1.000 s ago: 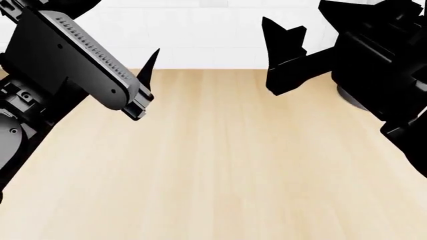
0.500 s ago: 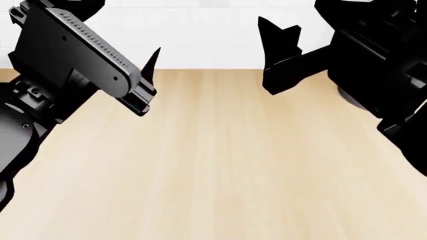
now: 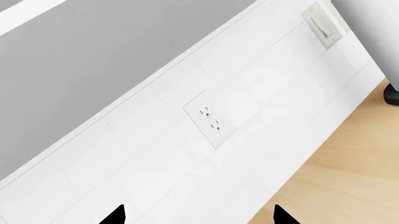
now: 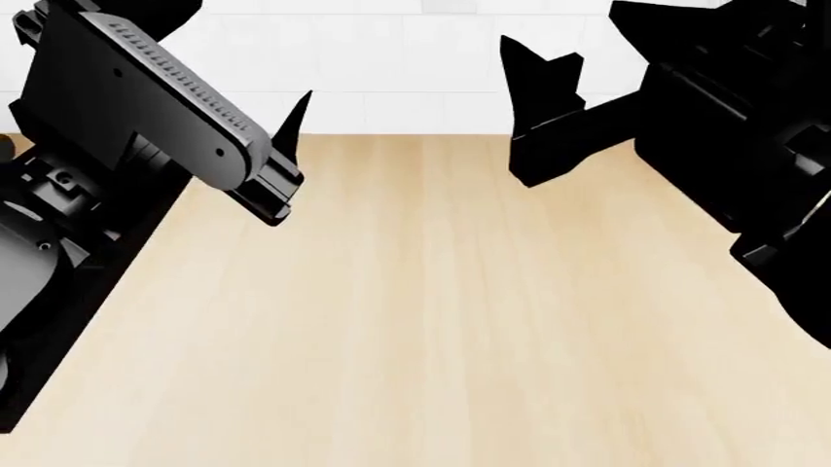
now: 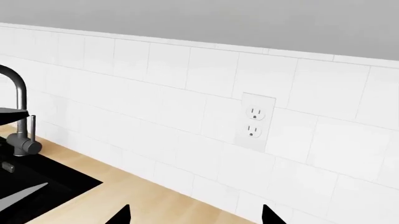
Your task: Pick the cherry, apricot from the counter and place them in the cabinet. Then close the cabinet.
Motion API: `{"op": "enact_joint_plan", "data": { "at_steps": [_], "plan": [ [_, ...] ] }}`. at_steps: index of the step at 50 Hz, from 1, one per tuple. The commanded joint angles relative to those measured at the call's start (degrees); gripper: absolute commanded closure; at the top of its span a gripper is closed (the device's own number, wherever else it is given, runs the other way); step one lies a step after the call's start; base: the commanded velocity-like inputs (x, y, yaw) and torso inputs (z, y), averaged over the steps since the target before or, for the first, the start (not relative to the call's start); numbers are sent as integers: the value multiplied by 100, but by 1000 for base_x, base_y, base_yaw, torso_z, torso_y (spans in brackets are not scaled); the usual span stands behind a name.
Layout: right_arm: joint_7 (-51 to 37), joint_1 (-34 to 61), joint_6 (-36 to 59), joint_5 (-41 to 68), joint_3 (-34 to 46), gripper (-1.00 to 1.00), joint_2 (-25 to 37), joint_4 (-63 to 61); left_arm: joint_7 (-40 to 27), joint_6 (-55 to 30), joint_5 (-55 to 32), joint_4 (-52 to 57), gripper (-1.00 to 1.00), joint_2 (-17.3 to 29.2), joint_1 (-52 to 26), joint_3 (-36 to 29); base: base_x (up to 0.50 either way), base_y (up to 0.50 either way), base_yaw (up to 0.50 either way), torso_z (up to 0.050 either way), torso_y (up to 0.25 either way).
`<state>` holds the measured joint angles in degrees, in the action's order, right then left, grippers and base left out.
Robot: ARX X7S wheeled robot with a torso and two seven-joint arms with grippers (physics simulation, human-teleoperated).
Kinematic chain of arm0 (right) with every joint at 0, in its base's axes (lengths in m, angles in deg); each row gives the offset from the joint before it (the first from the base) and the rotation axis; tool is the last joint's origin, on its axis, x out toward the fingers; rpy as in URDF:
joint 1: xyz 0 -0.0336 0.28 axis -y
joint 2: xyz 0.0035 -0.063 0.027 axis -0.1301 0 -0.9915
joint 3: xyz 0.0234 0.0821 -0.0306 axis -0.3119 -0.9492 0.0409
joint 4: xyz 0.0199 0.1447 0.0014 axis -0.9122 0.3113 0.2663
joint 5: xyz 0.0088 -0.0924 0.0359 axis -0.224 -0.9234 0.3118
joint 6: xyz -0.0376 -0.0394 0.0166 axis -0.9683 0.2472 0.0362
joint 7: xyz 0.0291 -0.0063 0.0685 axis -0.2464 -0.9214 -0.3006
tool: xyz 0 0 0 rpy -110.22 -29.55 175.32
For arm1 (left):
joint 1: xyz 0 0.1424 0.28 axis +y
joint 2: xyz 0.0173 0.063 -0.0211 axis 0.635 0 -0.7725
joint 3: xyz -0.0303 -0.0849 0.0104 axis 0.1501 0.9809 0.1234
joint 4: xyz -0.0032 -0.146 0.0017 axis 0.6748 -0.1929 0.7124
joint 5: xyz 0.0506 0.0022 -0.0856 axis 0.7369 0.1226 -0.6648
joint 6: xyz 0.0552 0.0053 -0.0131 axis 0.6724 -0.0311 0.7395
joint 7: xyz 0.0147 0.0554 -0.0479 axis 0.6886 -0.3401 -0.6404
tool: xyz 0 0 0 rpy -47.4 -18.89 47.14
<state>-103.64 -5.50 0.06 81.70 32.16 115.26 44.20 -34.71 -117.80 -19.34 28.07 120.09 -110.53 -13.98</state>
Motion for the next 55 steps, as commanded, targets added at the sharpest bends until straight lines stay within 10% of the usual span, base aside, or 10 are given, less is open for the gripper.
{"op": "enact_joint_plan", "data": {
  "at_steps": [1,55],
  "plan": [
    [56,-20,-53,-43,-26,-100,18,19,-5,-15,-49,79,-100,7,-12,14,0,0,0,0,0],
    [-60,407,3,82,13,-100,64,112,-650,297,-1393,1170,-100,572,2715,3427,0,0,0,0,0]
  ]
}}
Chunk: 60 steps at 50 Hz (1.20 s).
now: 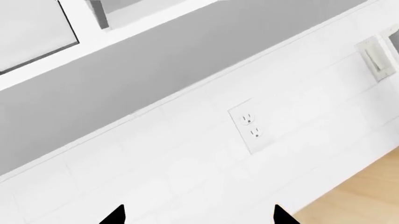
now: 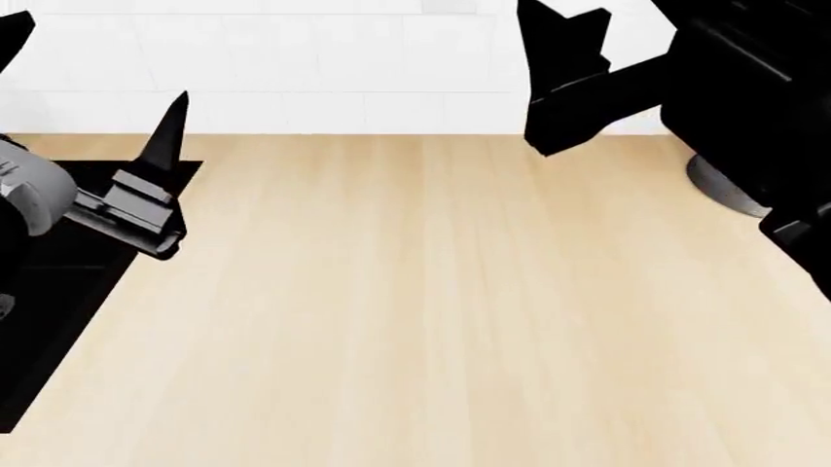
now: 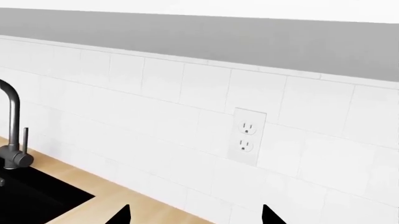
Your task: Pick the cherry, apricot from the counter and place them in the cabinet. Then close the cabinet.
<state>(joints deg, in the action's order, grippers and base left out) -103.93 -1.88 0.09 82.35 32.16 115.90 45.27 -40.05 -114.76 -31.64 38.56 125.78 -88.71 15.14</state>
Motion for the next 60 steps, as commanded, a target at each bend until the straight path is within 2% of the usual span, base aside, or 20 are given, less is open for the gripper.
{"op": "enact_joint_plan", "data": {
  "at_steps": [1,12,21,32,46,53,57,60],
  "plan": [
    [-34,52,1,20,16,-100,0,7,-129,-9,-191,138,-100,-9,591,585,0,0,0,0,0],
    [2,43,-25,-27,22,-100,1,22,-717,-265,-548,338,-100,-353,1296,1952,0,0,0,0,0],
    [-7,99,-20,-11,41,-100,-16,47,-1084,-422,-925,692,-100,-496,1462,2939,0,0,0,0,0],
    [25,142,-13,-35,62,-100,-20,77,-1421,-546,-1299,920,-100,-576,1534,3716,0,0,0,0,0],
    [0,157,-29,-21,73,-100,-12,55,-1654,-529,-1779,1003,-100,-346,1390,4338,0,0,0,0,0],
    [13,145,-42,-51,96,-100,-36,54,-1917,-517,-2120,851,-100,78,766,3944,0,0,0,0,0],
    [30,128,-53,-79,110,-100,-51,55,-1999,-472,-2154,665,-100,344,272,3270,0,0,0,0,0],
    [35,125,-59,-89,117,-100,-58,57,-1893,-406,-2057,409,-100,531,-247,2371,0,0,0,0,0]
  ]
}}
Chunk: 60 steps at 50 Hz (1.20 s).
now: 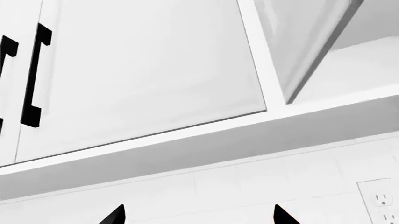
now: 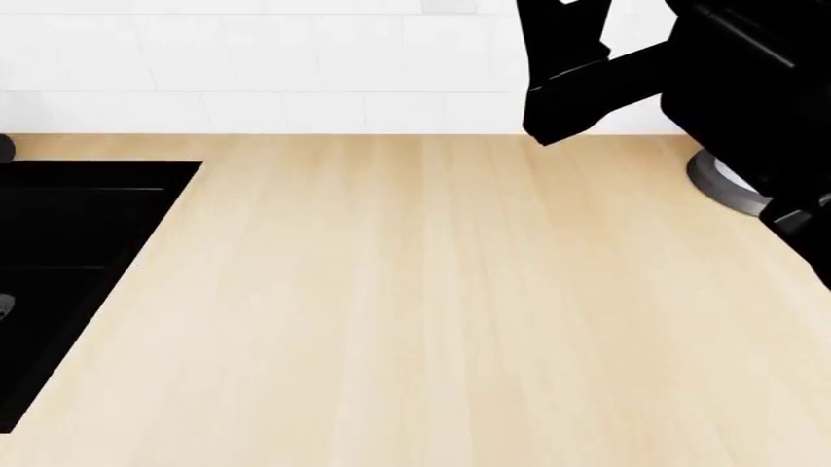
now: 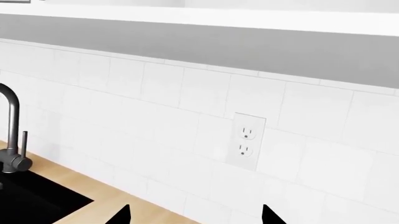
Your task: Pick the cherry, apricot from the counter and place them in the cabinet. Then close the cabinet.
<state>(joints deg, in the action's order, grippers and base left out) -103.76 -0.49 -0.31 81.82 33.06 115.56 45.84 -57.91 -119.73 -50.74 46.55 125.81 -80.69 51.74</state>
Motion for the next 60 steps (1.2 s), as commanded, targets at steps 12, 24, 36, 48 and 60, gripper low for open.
{"op": "enact_joint_plan", "data": {
  "at_steps": [12,24,36,48,60],
  "plan": [
    [33,-21,-40,-50,32,-100,-13,6,15,-115,275,-1244,-100,529,-3194,-3636,0,0,0,0,0],
    [35,43,-26,-61,80,-100,-62,46,-26,-198,632,-1893,-100,360,-4391,-4244,0,0,0,0,0],
    [32,113,-12,-63,129,-100,-116,95,-67,-130,898,-2406,-100,177,-5080,-4490,0,0,0,0,0],
    [81,78,-35,-129,157,-100,-123,104,-213,2,1117,-2886,-100,20,-5243,-4472,0,0,0,0,0],
    [100,38,-66,-178,195,-100,-164,106,467,925,909,-3702,-100,-621,-5180,-4106,0,0,0,0,0]
  ]
}}
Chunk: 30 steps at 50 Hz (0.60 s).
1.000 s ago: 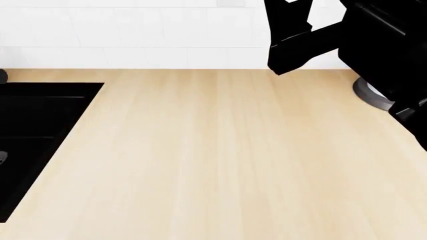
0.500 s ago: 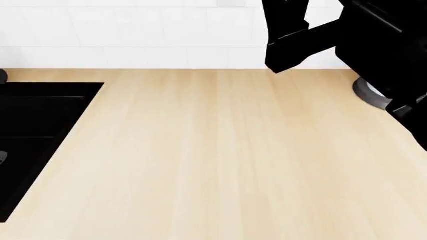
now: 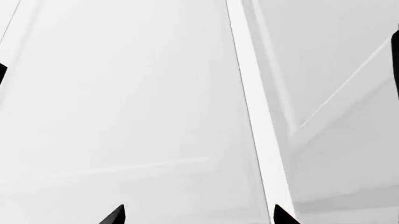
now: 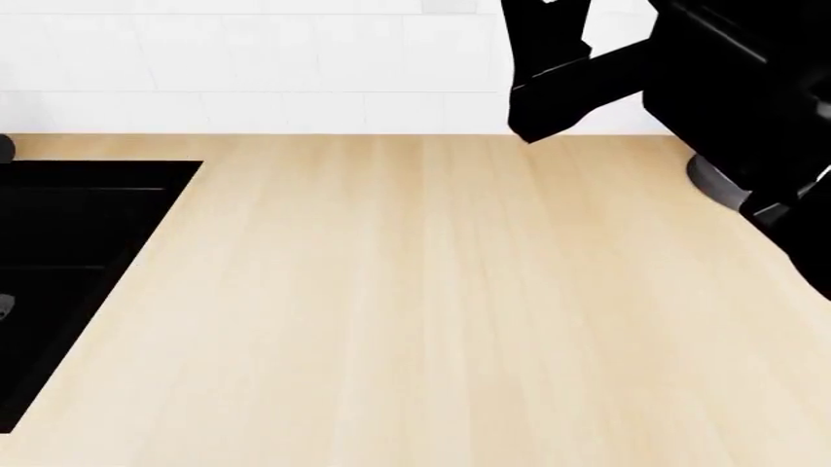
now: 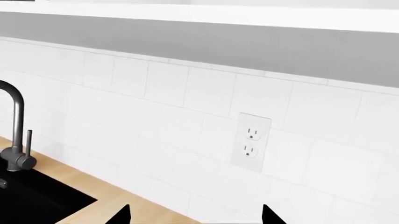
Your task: Pick the cherry, apricot from the counter and place them in the cabinet. Then close the cabinet.
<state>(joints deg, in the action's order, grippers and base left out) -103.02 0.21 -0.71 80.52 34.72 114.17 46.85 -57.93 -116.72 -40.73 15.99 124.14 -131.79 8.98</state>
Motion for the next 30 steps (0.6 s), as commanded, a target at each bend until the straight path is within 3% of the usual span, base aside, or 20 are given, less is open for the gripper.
{"op": "enact_joint_plan", "data": {
  "at_steps": [1,10,21,30],
  "plan": [
    [32,-39,-30,-54,30,-100,-25,3,547,691,-104,-729,-100,-518,-89,162,0,0,0,0,0],
    [63,-69,-51,-96,47,-100,-29,2,1316,1317,-368,-1293,-100,-1020,-291,270,0,0,0,0,0],
    [61,-52,-43,-117,89,-100,-51,11,1731,1882,-557,-1796,-100,-1426,-388,576,0,0,0,0,0],
    [88,-72,-57,-156,117,-100,-70,21,2317,2207,-467,-2627,-100,-1821,-733,347,0,0,0,0,0]
  ]
}}
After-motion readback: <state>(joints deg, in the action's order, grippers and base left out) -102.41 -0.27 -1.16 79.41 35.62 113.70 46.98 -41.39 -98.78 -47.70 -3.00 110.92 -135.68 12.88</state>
